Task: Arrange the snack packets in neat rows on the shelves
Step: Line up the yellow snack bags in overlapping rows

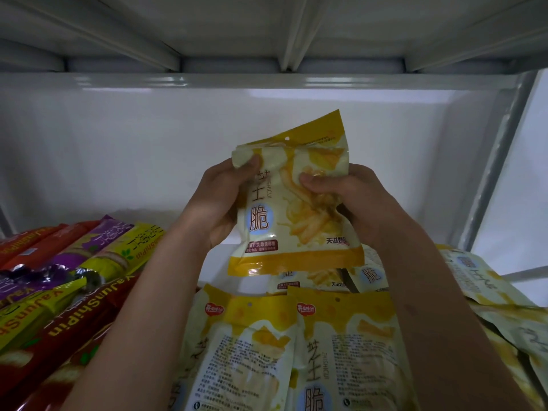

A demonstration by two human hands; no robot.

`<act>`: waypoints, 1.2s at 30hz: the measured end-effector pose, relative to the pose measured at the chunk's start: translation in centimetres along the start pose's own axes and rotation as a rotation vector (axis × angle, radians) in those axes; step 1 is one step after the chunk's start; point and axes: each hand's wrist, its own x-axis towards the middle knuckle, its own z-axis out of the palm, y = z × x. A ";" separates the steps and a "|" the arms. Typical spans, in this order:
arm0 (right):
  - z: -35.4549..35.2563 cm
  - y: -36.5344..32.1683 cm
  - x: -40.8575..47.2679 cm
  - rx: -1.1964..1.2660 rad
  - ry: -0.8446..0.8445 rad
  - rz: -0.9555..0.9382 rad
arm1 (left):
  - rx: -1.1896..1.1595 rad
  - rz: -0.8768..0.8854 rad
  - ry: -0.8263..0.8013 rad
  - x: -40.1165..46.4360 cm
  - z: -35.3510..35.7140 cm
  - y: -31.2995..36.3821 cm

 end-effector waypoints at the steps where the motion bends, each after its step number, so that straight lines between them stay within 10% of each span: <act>1: -0.1 -0.1 0.0 -0.004 -0.017 0.001 | -0.001 0.019 0.015 0.0 0.0 -0.1; 8: -1.7 0.2 0.3 -0.111 -0.016 0.054 | 0.092 0.036 0.067 0.1 0.2 -0.3; 14: -1.4 0.8 0.8 -0.270 0.220 -0.049 | 0.795 0.174 0.246 0.4 0.9 -1.2; 19: -1.1 1.1 1.1 -0.253 0.278 -0.099 | 0.711 0.041 0.017 -0.5 1.8 -1.0; 26: -0.8 1.1 0.5 -0.203 -0.016 0.057 | 0.606 0.148 0.182 0.1 1.2 -1.5; 36: -0.2 1.9 1.2 -0.409 0.134 0.032 | 0.974 0.258 0.180 0.4 1.6 -2.0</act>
